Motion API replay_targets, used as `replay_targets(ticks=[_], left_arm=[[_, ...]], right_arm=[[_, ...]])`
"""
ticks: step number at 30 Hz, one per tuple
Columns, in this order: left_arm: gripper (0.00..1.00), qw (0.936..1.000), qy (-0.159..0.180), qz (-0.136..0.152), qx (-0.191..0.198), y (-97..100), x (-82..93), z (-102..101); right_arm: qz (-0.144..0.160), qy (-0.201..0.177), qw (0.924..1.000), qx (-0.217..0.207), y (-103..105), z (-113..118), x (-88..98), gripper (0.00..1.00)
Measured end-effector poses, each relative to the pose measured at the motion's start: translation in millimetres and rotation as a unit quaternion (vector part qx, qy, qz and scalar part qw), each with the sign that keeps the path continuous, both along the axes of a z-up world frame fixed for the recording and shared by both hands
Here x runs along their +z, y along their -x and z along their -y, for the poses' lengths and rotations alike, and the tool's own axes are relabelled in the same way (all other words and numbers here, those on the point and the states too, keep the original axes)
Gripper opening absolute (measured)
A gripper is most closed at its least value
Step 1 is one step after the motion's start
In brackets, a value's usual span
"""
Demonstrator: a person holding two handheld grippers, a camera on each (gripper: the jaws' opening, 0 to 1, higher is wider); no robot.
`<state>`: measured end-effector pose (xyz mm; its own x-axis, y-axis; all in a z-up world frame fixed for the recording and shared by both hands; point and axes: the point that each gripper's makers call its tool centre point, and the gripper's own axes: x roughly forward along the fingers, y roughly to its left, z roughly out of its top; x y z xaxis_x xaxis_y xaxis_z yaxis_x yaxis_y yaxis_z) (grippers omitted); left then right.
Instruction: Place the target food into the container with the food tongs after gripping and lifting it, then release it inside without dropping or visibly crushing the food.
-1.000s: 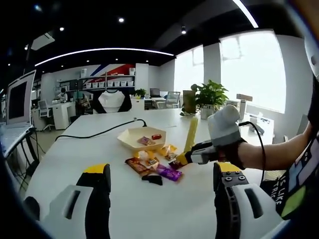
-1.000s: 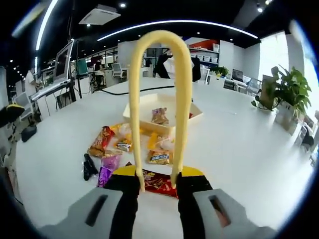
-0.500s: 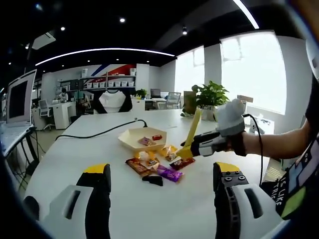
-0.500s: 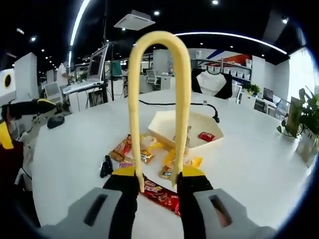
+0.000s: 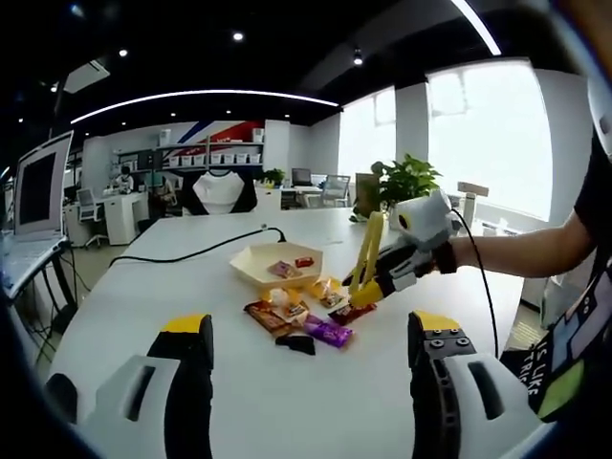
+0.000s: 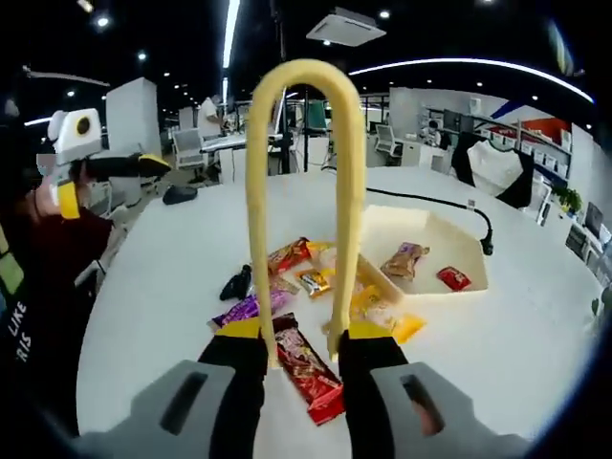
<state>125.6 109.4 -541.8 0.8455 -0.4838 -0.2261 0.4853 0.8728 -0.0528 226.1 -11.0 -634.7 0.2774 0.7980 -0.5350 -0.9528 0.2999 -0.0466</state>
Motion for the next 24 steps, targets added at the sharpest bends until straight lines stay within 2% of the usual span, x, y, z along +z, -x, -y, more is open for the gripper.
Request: replay_targets(ticks=[2,7,9,13,15,18,21,24], left_arm=[[0.89,1.0,-0.004,0.0,0.0,-0.1,-0.2,0],[0.89,1.0,-0.005,-0.003,0.002,-1.3,-1.3,-1],[0.89,1.0,-0.005,-0.004,0.004,-1.5,-0.7,-2],[0.88,1.0,-0.008,-0.003,0.002,-2.5,-0.5,-2],[0.87,0.9999,-0.01,-0.002,-0.006,-2.7,-0.1,1],[0.87,0.9999,-0.01,0.001,-0.014,-3.6,1.3,5],[0.87,0.9998,-0.009,0.005,-0.016,-4.8,3.3,7],[0.87,0.9999,-0.006,0.006,-0.015,-5.4,3.8,7]], right_arm=[[0.004,0.013,0.9997,0.019,1,-1,-5.5,0.27],[-0.004,0.023,0.9996,0.018,-10,1,-14.6,0.26],[-0.018,0.013,0.9993,0.031,-6,-2,-14.3,0.26],[-0.022,0.016,0.9988,0.04,-2,-3,-15.9,0.26],[-0.026,0.001,0.9985,0.049,1,-7,-13.3,0.25],[-0.01,0.032,0.9981,0.051,0,-4,-22.1,0.22],[0.001,0.02,0.9985,0.051,2,-6,-20.2,0.19],[-0.001,0.02,0.9989,0.043,0,-5,-20.0,0.19]])
